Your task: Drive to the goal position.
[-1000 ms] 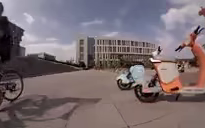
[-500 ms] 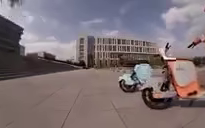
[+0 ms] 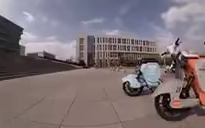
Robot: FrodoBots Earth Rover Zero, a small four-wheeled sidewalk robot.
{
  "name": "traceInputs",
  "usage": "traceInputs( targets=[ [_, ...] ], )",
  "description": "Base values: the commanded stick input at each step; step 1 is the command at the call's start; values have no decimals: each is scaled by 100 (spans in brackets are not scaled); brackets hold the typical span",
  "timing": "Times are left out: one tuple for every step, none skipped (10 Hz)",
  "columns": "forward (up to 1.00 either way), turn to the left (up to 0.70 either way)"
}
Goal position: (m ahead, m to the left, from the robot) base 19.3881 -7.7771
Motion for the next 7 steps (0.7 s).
traceInputs(
  targets=[
    [66, 0],
    [69, 0],
    [70, 0],
    [70, 0],
    [70, 0],
    [70, 0],
    [70, 0]
  ],
)
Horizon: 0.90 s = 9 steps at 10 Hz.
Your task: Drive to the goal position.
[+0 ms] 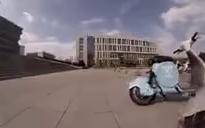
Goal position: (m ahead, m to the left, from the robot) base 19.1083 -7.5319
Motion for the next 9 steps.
traceInputs(
  targets=[
    [70, 0],
    [70, 0],
    [70, 0],
    [70, 0],
    [70, 0],
    [70, 0],
    [70, 0],
    [70, 0],
    [70, 0]
  ],
)
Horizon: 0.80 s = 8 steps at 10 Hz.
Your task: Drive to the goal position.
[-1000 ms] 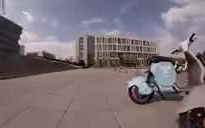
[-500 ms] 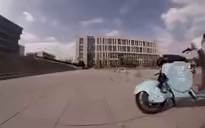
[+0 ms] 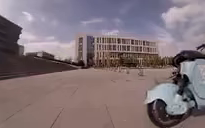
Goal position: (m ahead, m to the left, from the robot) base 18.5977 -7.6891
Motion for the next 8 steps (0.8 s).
traceInputs(
  targets=[
    [70, 0],
    [70, 0],
    [70, 0],
    [70, 0],
    [70, 0],
    [70, 0],
    [70, 0],
    [70, 0]
  ],
)
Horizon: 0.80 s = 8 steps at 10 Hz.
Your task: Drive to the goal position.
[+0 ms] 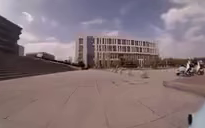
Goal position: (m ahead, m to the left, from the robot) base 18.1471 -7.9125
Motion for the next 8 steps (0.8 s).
traceInputs(
  targets=[
    [70, 0],
    [70, 0],
    [70, 0],
    [70, 0],
    [70, 0],
    [70, 0],
    [70, 0],
    [70, 0]
  ],
)
